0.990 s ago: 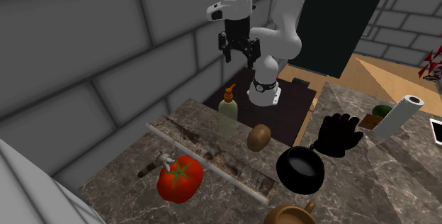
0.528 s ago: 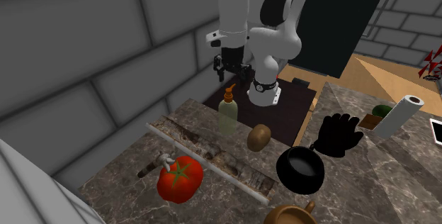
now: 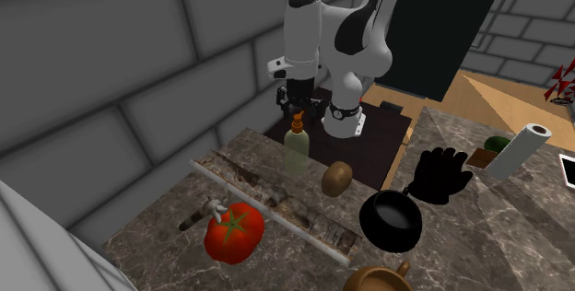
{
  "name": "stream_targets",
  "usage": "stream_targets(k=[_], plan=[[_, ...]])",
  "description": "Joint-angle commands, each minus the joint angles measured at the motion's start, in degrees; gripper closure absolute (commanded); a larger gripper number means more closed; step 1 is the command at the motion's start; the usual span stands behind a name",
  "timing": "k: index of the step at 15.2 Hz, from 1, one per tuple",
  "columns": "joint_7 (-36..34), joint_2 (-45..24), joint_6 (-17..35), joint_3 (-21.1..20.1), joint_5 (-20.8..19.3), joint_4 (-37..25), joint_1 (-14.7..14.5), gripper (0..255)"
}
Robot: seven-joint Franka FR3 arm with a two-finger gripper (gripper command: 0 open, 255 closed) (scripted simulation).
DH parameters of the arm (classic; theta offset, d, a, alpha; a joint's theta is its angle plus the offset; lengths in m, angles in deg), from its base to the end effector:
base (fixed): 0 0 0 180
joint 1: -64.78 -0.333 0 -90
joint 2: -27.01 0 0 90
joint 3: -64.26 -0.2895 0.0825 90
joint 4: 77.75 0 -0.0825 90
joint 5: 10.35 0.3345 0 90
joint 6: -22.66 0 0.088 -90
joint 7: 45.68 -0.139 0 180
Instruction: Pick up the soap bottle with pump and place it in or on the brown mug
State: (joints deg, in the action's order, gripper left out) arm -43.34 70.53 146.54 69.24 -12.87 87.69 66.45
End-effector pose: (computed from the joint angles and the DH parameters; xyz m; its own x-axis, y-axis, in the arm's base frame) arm 0.2792 -0.0302 0.3563 0.9990 -0.0288 0.0342 -0.0281 -0.9994 -0.0211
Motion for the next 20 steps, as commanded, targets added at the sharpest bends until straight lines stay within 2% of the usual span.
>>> stream_targets(k=[1, 8, 9, 18, 20], plan=[[0.0, -0.8, 1.6, 0.0, 0.0, 0.8, 0.0, 0], [0.0, -0.8, 1.6, 0.0, 0.0, 0.8, 0.0, 0], [0.0, -0.8, 1.6, 0.0, 0.0, 0.8, 0.0, 255], [0.0, -0.8, 1.6, 0.0, 0.0, 0.8, 0.0, 255], [-0.1, 0.2, -0.5, -0.1, 0.1, -0.3, -0.1, 255]])
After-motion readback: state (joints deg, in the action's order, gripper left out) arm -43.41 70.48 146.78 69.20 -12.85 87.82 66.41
